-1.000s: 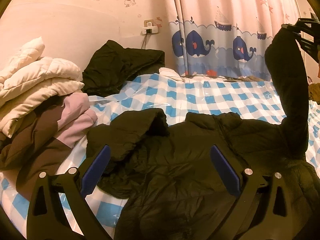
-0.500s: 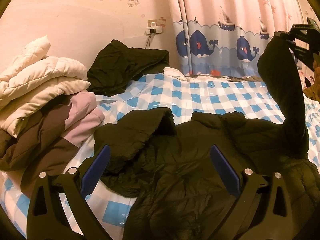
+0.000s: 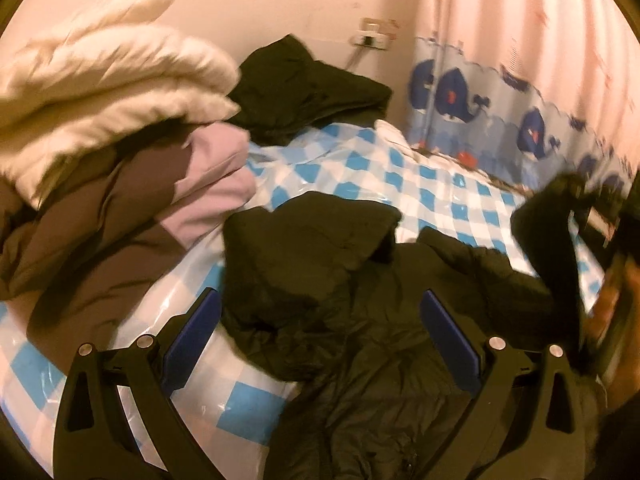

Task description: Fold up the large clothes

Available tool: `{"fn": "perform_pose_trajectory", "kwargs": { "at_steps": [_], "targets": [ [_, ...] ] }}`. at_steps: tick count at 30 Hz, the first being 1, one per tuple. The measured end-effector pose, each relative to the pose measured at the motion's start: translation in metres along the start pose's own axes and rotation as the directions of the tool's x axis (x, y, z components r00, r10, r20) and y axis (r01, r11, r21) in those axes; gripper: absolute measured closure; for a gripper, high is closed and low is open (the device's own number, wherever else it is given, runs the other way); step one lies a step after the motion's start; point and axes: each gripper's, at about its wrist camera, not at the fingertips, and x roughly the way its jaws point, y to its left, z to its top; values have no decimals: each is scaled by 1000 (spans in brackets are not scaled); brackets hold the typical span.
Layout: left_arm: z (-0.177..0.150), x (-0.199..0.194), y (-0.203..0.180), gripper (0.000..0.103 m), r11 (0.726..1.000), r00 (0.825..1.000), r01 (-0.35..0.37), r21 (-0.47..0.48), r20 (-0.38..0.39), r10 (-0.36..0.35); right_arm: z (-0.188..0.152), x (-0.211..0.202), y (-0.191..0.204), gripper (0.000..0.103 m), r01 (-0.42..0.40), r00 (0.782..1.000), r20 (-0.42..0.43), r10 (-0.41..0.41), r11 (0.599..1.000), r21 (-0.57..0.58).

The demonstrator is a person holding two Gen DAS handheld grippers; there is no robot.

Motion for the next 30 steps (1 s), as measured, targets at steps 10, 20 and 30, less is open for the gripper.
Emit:
{"fn": "perform_pose_trajectory", "kwargs": {
  "at_steps": [10,20,30],
  "targets": [
    [2,13,24,7,995,999,15,-103,-46,-20,-87,72,6,94,161,962,-178,-207,957,-241],
    [1,13,21,7,995,998,23,-94,-51,-28,-159,141,34,23,170,754,-381,-534,720,-673],
    [3,11,31,7,993,998,22,-118,-56,-28,-122,106,30,16,69,874,-390,-292,867,-493]
  ]
}}
